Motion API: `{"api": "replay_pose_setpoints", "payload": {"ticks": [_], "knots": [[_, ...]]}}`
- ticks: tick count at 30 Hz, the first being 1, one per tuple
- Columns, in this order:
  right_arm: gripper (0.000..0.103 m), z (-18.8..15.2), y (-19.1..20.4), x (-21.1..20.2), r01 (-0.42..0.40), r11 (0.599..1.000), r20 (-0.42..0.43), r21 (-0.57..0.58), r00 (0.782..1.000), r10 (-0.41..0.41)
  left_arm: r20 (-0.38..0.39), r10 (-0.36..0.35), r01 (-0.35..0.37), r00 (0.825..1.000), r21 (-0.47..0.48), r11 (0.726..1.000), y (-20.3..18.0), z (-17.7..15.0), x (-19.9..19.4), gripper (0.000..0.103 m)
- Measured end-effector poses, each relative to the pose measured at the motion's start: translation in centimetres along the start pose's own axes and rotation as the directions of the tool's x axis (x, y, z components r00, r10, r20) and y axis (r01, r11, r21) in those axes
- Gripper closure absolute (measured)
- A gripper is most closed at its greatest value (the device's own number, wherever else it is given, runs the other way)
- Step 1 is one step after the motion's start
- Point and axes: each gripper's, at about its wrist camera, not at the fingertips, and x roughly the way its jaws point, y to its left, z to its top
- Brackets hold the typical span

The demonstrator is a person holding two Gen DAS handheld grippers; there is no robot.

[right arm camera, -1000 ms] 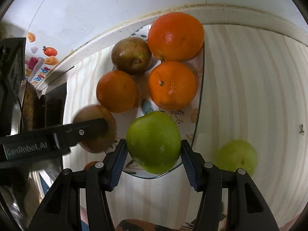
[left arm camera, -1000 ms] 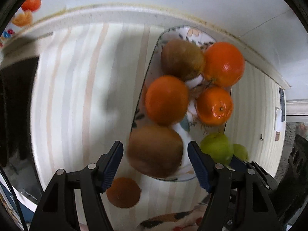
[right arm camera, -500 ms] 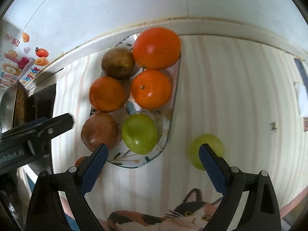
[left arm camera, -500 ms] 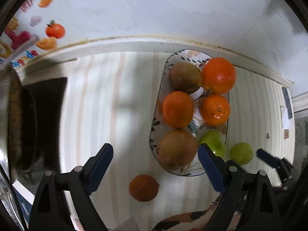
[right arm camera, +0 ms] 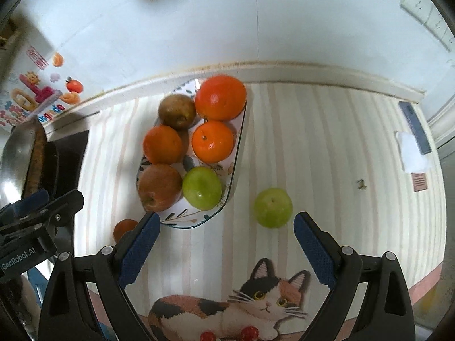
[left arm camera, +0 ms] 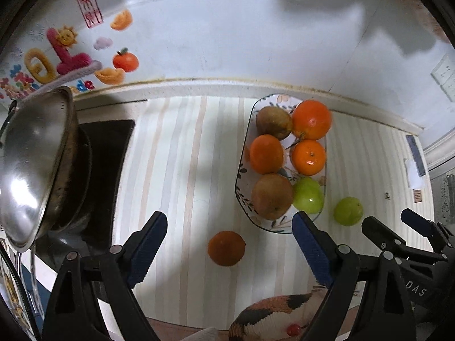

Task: Organize fruits
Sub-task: 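Withdraw both open tools from the plate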

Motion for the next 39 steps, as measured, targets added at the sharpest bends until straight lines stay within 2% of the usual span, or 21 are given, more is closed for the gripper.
{"api": "replay_pose_setpoints", "payload": {"ticks": [9,16,25,29,32,39], "knots": [[0.006,-2.1,0.9,-6.1,-0.016,1.0,0.096,-0.014,0.995,0.017,0.098,-0.029,0.027,0.995,0.019,0.999,-0.2,-2.1,-6.0,0.013],[0.006,-3.7,1.7,-10.3,-0.005,1.0,0.167,-0.028,0.986,0.009,0.158,-0.024,0.017,0.987,0.043,0.999,-0.3,-3.6,-9.2,0.013],[0.006,-4.6,1.8,-12.8,-0.048,0.999,0.198,-0.017,0.979,0.05,0.157,-0.06,0.055,0.986,0.034,0.998,-0.2,-4.6,-10.5,0.013],[0.006,-4.3,1.2,-12.6,-0.071,0.997,0.191,0.003,0.979,0.069,0.137,-0.063,0.062,0.989,0.018,0.998,-0.2,-4.4,-9.6,0.013],[0.006,-3.9,-0.2,-11.0,-0.077,0.996,0.159,0.043,0.985,0.069,0.104,-0.041,0.04,0.994,0.014,0.999,-0.2,-3.9,-7.7,0.013],[0.006,-2.3,-5.6,-4.9,-0.044,0.985,0.059,0.167,0.998,0.034,-0.045,0.017,-0.017,0.999,0.011,1.0,0.2,-3.0,-0.3,0.013]]}}
